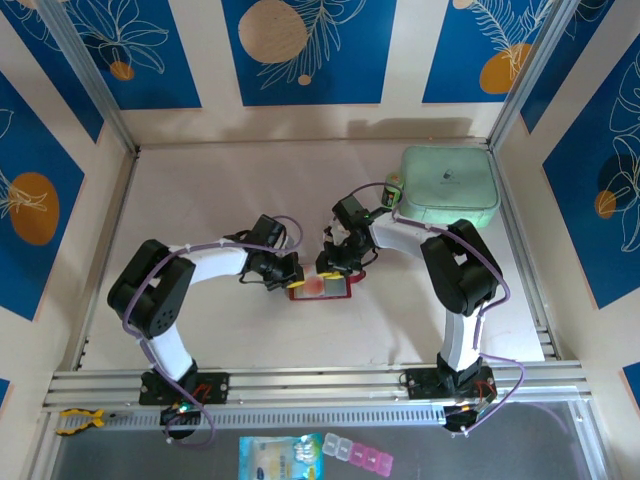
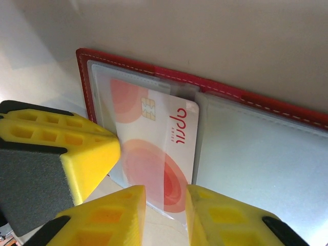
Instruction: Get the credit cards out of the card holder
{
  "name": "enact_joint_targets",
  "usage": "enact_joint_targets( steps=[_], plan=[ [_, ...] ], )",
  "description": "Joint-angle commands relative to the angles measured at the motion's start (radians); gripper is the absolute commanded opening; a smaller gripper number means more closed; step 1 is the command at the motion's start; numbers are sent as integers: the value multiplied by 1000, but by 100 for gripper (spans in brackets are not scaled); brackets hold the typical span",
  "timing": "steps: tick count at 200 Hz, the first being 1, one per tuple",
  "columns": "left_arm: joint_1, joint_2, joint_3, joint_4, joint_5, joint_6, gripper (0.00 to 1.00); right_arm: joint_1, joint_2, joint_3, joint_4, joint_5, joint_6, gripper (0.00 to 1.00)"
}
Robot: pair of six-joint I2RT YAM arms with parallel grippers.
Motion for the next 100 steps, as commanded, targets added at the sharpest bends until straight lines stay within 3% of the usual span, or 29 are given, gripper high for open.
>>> enact_joint_targets(
  steps=[1, 100],
  plan=[
    [-6, 18, -3, -34, -27, 21, 0, -4, 14, -19, 4, -27, 10, 28],
    [-6, 27, -5, -51, -29, 23, 0, -10, 56, -48, 74, -72, 17, 28]
  ],
)
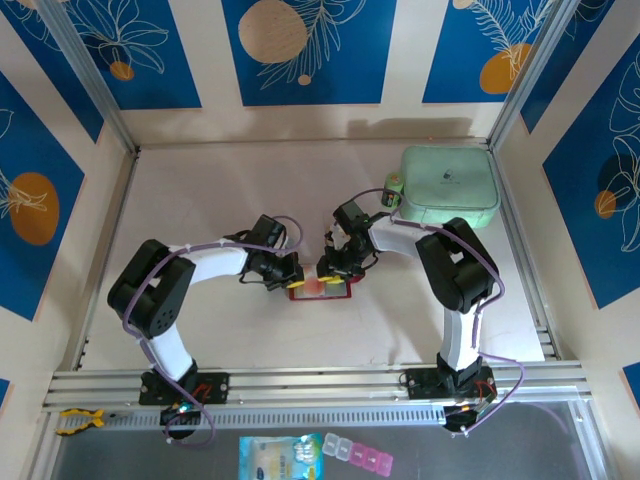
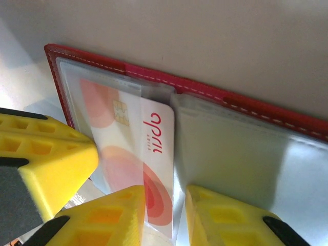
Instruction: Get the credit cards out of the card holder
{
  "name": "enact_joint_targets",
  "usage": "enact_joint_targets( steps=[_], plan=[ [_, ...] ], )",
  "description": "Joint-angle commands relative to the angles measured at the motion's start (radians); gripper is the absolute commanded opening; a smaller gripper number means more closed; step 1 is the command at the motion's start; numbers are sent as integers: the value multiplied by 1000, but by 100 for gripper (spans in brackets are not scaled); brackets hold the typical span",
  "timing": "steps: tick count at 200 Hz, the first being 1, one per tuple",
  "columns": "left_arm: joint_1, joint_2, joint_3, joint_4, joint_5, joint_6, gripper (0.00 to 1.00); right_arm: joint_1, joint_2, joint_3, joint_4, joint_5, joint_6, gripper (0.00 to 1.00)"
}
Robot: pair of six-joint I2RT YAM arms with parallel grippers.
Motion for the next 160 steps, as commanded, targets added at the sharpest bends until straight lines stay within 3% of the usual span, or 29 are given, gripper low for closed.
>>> enact_joint_targets(
  steps=[1, 89, 160],
  plan=[
    [-6, 25, -5, -49, -29, 23, 0, -6, 24, -14, 21, -47, 11, 28],
    [-6, 34, 0, -61, -31, 27, 0, -6, -7, -37, 90, -126, 39, 22],
    [-7, 8, -21, -66, -43, 24, 0, -18, -28, -60, 57, -70, 12, 13]
  ],
)
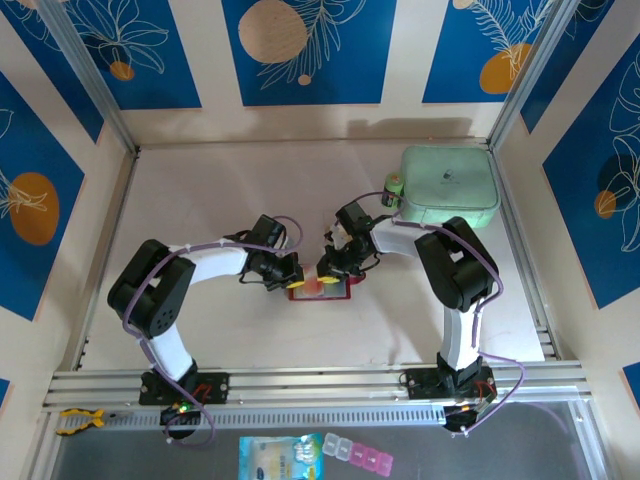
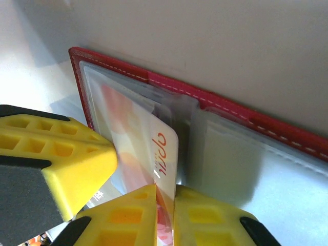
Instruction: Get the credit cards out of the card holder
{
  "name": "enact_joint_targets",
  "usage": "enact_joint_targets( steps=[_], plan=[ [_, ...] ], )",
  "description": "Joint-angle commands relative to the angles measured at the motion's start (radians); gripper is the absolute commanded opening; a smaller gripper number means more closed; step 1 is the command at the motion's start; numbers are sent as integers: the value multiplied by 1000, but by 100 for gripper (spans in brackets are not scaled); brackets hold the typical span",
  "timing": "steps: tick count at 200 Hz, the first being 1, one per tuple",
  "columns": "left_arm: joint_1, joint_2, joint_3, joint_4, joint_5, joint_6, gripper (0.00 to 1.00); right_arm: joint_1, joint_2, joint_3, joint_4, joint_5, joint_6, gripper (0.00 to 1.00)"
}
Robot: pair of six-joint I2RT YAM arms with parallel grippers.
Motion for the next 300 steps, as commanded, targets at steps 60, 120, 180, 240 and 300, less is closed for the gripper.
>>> enact_joint_targets(
  steps=[60, 120, 180, 240, 300],
  plan=[
    [-7, -20, -66, -31, -47, -1, 0, -30, -97, -47, -87, 55, -58, 11],
    [-12, -42, -87, 9, -40, -37, 0, -36, -180, -28, -176, 101, -110, 8],
    [-14, -61, -89, 30, -34, -55, 1, -82, -223, 70, -337, 180, -291, 5],
    [-14, -93, -82, 35, -54, -58, 6, -129, -193, 250, -546, 279, -691, 4],
    [-14, -147, -82, 24, -95, -47, 9, -152, -165, 408, -603, 361, -1088, 0]
  ],
)
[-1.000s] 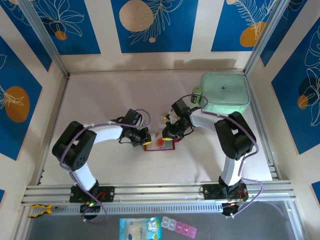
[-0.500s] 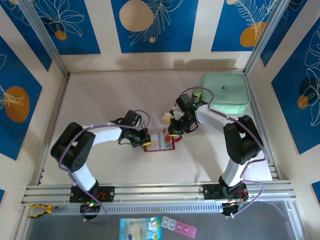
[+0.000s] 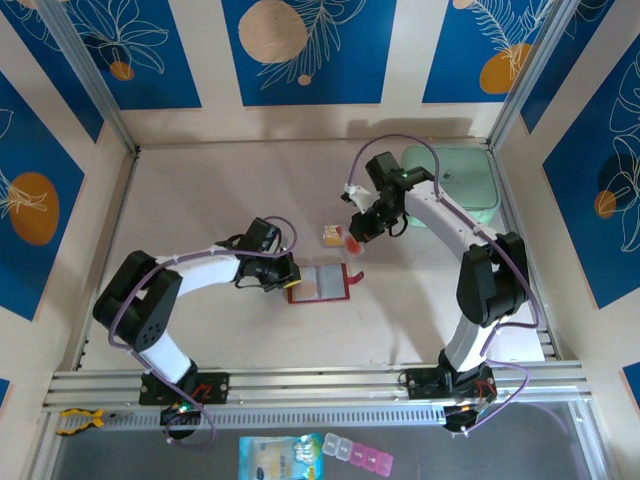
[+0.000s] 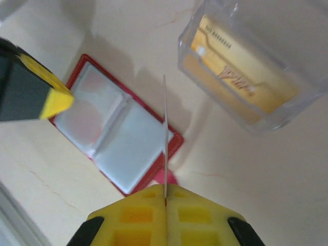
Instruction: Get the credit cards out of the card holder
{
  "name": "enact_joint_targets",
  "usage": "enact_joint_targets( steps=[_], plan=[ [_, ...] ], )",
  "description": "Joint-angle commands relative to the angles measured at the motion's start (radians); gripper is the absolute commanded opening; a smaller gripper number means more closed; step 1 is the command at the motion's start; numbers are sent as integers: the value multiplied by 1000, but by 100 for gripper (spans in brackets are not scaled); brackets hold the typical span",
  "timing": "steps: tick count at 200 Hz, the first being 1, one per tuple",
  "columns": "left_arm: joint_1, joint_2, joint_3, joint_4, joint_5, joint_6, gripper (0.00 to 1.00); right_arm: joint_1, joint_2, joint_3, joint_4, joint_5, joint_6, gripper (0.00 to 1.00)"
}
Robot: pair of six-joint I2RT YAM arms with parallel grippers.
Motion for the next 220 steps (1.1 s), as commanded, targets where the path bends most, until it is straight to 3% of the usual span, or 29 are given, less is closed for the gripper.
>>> enact_joint_targets(
  steps=[1, 31, 82, 174, 220],
  plan=[
    [-8, -35, -8, -27, -31, 7, 9, 5, 16, 49, -53, 55, -257, 0],
    [-8, -44, -11, -26, -34, 4, 9, 27, 42, 102, -35, 182, -416, 0],
    [-5, -54, -13, -33, -42, 2, 10, 27, 158, 263, -100, 215, -589, 0],
    [6, -46, -19, -43, -39, 2, 10, -1, 393, 537, -180, 195, -678, 0],
    [11, -46, -10, -55, -41, 5, 10, -10, 444, 562, -184, 174, -688, 3]
  ],
)
